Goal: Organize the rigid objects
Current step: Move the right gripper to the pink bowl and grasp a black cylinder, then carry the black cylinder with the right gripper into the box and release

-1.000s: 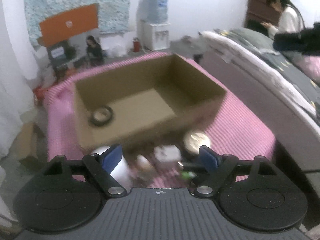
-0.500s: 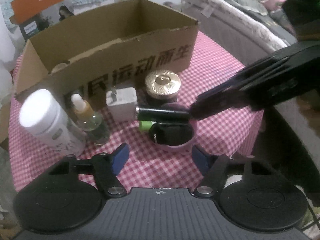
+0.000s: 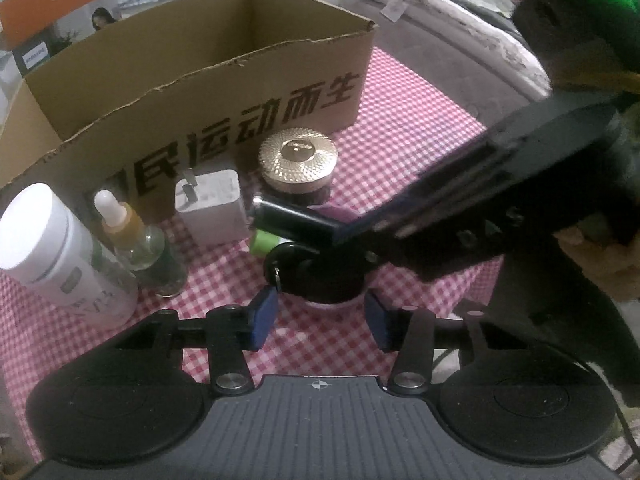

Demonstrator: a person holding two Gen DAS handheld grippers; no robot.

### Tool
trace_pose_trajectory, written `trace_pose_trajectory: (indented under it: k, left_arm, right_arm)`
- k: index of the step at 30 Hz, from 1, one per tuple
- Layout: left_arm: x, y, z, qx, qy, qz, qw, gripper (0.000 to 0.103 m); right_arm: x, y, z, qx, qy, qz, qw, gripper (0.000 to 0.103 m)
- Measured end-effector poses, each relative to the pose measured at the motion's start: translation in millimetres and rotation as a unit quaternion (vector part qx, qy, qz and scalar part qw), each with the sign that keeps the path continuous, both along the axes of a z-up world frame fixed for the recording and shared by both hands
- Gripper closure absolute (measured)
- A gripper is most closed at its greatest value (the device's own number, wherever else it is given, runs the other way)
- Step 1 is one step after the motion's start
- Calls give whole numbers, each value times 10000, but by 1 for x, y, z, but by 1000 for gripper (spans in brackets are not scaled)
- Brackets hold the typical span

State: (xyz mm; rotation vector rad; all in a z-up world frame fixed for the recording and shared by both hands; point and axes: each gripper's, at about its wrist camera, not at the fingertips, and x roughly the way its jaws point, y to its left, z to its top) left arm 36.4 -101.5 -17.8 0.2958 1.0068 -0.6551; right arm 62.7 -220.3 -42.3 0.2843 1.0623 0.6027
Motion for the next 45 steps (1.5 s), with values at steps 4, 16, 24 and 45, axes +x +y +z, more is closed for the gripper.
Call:
trace_pose_trajectory:
  k: [4, 16, 24, 45]
  left_arm:
    - [4, 3, 0, -49, 37, -3, 10000, 55]
    - [15, 9, -13, -276, 179, 46, 9994, 51]
    - [15, 9, -16, -324, 134, 50, 9994, 50]
    - [1, 15, 23, -328, -756, 181, 9964, 56]
  right_arm:
    - [-5, -3, 3, 105, 62, -9, 9999, 77]
    - [6, 11, -8, -99, -43, -4, 9999, 79]
    - [4, 9, -9, -31, -48, -86, 9999, 81]
    - [-2, 12, 22, 324, -398, -213, 9985, 87]
